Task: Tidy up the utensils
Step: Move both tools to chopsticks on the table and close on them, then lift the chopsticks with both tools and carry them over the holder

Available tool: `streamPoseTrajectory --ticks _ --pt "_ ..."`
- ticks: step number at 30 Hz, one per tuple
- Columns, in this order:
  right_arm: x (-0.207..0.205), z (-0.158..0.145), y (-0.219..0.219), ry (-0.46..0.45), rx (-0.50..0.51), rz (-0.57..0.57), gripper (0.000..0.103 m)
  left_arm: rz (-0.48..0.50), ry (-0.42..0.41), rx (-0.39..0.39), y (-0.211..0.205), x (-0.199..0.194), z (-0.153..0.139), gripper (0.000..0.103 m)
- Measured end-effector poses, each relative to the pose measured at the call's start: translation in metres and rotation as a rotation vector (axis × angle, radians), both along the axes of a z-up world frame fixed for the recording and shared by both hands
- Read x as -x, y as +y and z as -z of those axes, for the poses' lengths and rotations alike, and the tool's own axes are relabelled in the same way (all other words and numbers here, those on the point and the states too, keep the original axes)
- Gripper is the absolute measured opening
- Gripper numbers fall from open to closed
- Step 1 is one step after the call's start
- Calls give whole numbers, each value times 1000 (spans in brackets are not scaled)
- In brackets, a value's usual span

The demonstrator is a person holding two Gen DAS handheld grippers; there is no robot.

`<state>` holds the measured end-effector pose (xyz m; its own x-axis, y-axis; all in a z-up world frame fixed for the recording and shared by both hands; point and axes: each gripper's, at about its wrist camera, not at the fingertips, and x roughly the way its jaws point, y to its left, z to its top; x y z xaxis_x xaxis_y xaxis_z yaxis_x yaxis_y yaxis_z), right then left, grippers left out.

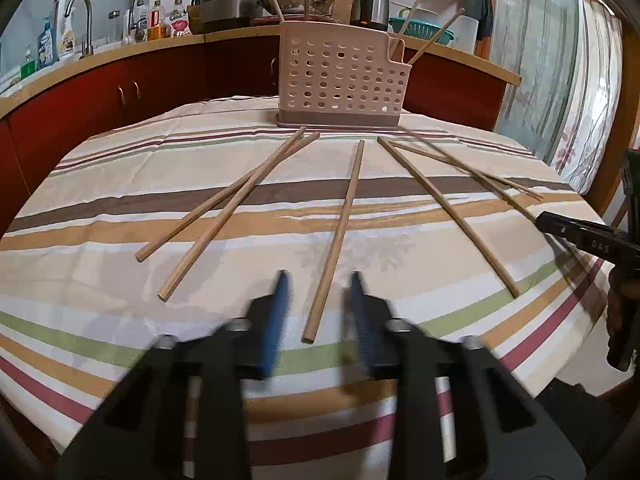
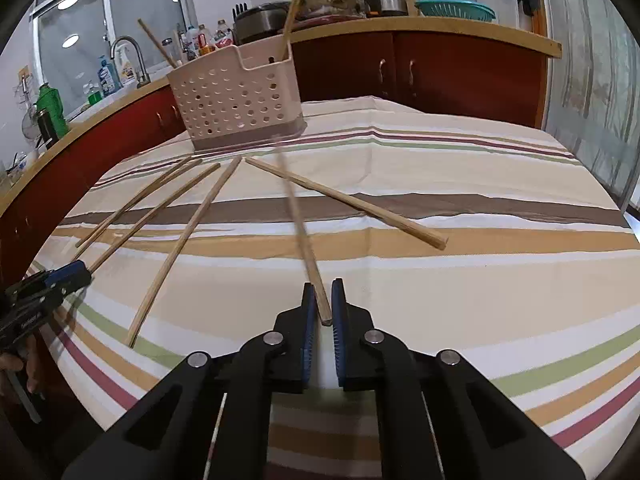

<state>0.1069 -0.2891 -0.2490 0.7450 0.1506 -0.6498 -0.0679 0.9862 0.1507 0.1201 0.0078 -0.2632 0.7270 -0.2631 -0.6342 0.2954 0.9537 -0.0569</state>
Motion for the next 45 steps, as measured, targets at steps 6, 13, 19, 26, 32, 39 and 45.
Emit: streamPoseTrajectory --ticks 6,13,19,26,32,39,45 --pt "12 -1 4 -29 -6 -10 7 -6 0 9 4 2 -1 8" --pt "25 -19 7 -88 6 -10 6 -23 -50 5 7 13 -12 7" --pt "37 -40 8 -154 8 -10 6 -39 -129 15 13 26 -37 7" --pt "50 -76 11 -252 4 -14 7 -63 -229 48 19 40 -76 7" --pt "57 -103 14 -321 4 -18 6 -83 -280 109 28 44 -110 7" --pt "43 -128 17 -372 15 -31 6 -84 -329 124 31 34 -143 7" --pt "19 -144 19 -396 24 -53 6 -62 -378 111 22 9 -166 6"
